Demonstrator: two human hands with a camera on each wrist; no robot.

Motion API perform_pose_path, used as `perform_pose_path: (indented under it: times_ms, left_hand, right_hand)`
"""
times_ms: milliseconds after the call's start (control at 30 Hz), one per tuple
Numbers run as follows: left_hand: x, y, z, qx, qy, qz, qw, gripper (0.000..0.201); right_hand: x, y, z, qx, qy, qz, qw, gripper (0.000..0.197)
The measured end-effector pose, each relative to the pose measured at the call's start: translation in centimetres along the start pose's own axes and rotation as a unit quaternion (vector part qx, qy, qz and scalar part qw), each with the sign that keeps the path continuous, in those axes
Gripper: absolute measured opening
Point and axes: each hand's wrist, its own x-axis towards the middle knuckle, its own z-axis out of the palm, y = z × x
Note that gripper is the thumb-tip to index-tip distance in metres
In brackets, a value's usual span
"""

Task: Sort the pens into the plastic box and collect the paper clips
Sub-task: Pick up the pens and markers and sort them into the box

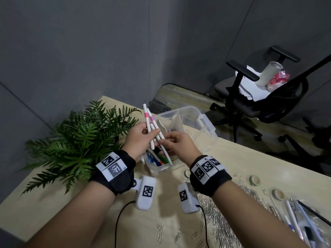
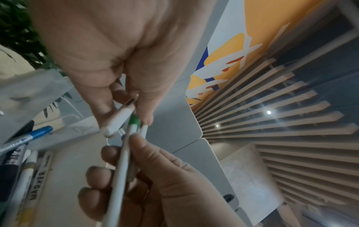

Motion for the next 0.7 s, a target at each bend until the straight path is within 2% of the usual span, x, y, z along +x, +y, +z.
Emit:
perform_pose_path:
  times_ms: [133, 233, 333, 400, 433, 533, 600, 700]
  left_hand:
    - [-0.1, -0.5, -0.4, 0.068, -0.009, -0.031, 0.997, 0.028]
    - [-0.4, -0.4, -0.2, 0.092, -0.02, -0.082, 0.992, 0.017]
    - [-0.9, 0.3, 0.0, 0.103, -0.017, -0.086, 0.991, 0.022]
    - [-1.1, 1.0, 0.1, 0.113, -0.025, -0.082, 0.99, 0.042]
    - [-1.3, 1.4, 0.2, 0.115, -0.032, -0.081, 0.989, 0.045]
    - [-2.0, 2.5, 0.7, 0.126, -0.052, -0.064, 0.989, 0.025]
    - [-2.9, 3.1, 1.8, 0.124, -0.067, -0.043, 0.989, 0.012]
    - [-4.3, 3.1, 4.4, 0.132, -0.098, -0.013, 0.986, 0.019]
  right_hand:
    - [0.6, 0.8, 0.1, -0.162, 0.062, -0.015, 0.985, 0.011]
    - [0.9, 1.2, 0.2, -0.285, 0.09, -0.025, 0.954, 0.025]
    - [0.3, 0.9, 0.1, -0.256, 0.104, -0.044, 0.96, 0.037]
    - [-0.2, 0.7, -0.4, -0.221, 0.117, -0.059, 0.966, 0.033]
    - [-0.6, 0.7, -0.8, -0.202, 0.122, -0.068, 0.969, 0.027]
    - [-1.9, 0.6, -2.6, -0.147, 0.13, -0.089, 0.977, 0.007]
    - [-3.3, 0.7, -4.3, -0.127, 0.142, -0.101, 0.977, 0.006]
    - [-6.1, 1.5, -7.4, -0.11, 0.194, -0.116, 0.968, 0.002]
